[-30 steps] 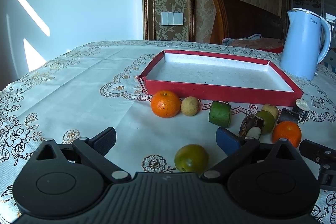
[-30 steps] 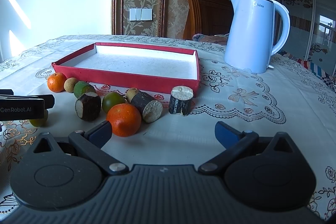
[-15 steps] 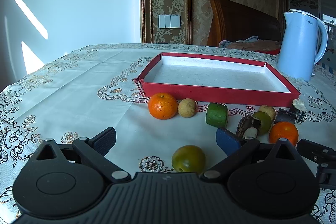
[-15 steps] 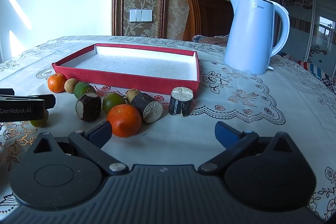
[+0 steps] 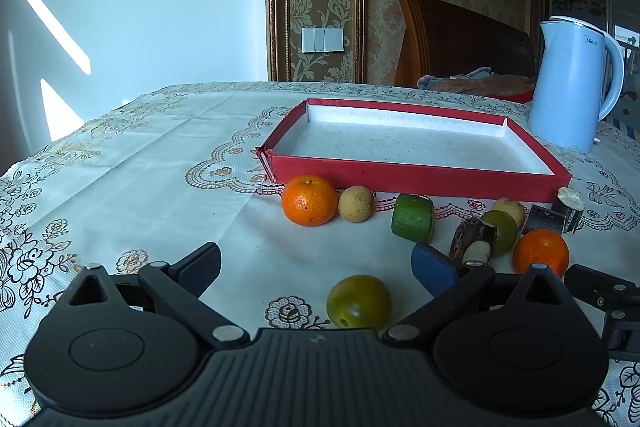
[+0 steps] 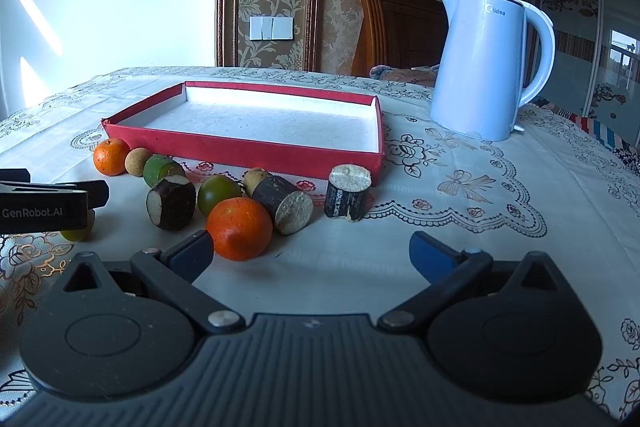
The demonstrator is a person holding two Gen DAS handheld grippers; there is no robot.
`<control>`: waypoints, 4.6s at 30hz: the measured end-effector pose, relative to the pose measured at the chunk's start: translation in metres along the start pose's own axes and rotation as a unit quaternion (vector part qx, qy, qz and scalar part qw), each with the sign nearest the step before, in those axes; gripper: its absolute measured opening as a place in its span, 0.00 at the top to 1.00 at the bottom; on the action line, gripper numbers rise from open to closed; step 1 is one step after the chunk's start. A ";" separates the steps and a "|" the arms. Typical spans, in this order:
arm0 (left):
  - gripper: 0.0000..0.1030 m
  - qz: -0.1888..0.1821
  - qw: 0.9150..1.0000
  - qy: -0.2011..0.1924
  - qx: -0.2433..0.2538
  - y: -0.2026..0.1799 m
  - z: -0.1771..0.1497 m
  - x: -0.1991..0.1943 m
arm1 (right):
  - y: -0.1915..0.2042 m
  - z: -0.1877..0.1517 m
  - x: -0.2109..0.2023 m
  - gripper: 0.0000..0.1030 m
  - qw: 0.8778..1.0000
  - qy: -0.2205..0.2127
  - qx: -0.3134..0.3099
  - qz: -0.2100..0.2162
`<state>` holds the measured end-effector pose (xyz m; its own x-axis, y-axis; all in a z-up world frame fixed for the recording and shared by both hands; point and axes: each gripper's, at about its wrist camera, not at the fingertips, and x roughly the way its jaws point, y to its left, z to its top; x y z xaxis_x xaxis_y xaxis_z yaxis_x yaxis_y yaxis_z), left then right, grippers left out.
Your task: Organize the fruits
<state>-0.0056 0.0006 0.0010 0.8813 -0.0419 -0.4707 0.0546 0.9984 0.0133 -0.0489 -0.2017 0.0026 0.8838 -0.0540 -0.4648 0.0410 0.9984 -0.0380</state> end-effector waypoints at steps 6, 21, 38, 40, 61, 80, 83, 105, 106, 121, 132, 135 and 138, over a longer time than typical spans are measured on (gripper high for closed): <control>0.01 0.000 1.000 0.000 0.000 0.000 -0.001 0.001 | 0.000 0.000 0.000 0.00 1.000 0.001 0.000 0.001; 0.01 -0.006 1.000 0.001 -0.009 0.004 -0.001 0.001 | 0.002 0.000 0.001 0.00 1.000 -0.002 -0.006 0.012; 0.01 -0.005 1.000 0.007 -0.028 0.007 -0.001 0.002 | 0.005 0.004 0.006 0.11 0.999 0.008 -0.015 0.029; 0.01 -0.006 1.000 0.007 -0.028 0.007 -0.001 0.002 | 0.004 0.005 0.008 0.15 0.999 0.011 -0.011 0.033; 0.01 -0.016 1.000 0.004 -0.014 0.004 -0.001 0.002 | 0.015 0.013 0.028 0.44 0.996 0.045 -0.004 0.081; 0.01 -0.016 1.000 0.005 -0.014 0.005 -0.002 0.002 | 0.019 0.019 0.047 0.57 0.994 0.069 0.004 0.089; 0.01 -0.016 1.000 0.005 -0.014 0.005 -0.002 0.002 | 0.018 0.019 0.047 0.60 0.994 0.067 0.007 0.087; 0.02 -0.072 0.997 0.032 -0.021 0.012 -0.004 0.004 | -0.005 0.002 0.011 0.61 0.993 0.039 0.045 0.099; 0.02 -0.071 0.997 0.030 -0.024 0.013 -0.004 0.003 | -0.006 0.002 0.011 0.61 0.993 0.038 0.049 0.101; 0.41 -0.059 0.997 0.053 0.013 0.000 -0.006 0.009 | -0.019 -0.001 0.019 0.61 0.986 0.045 0.090 0.134; 0.53 -0.055 0.997 0.052 0.014 -0.002 -0.007 0.009 | -0.016 -0.001 0.019 0.61 0.987 0.049 0.084 0.128; 0.62 -0.058 0.997 0.051 0.012 -0.001 -0.007 0.009 | -0.014 0.000 0.019 0.61 0.988 0.052 0.078 0.122; 0.69 -0.054 0.997 0.046 0.013 -0.002 -0.008 0.007 | -0.012 0.000 0.019 0.61 0.989 0.053 0.073 0.119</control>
<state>-0.0036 -0.0009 -0.0091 0.8232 -0.1447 -0.5491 0.1605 0.9868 -0.0196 -0.0321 -0.2151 -0.0057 0.8232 0.1883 -0.5356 -0.0880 0.9743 0.2073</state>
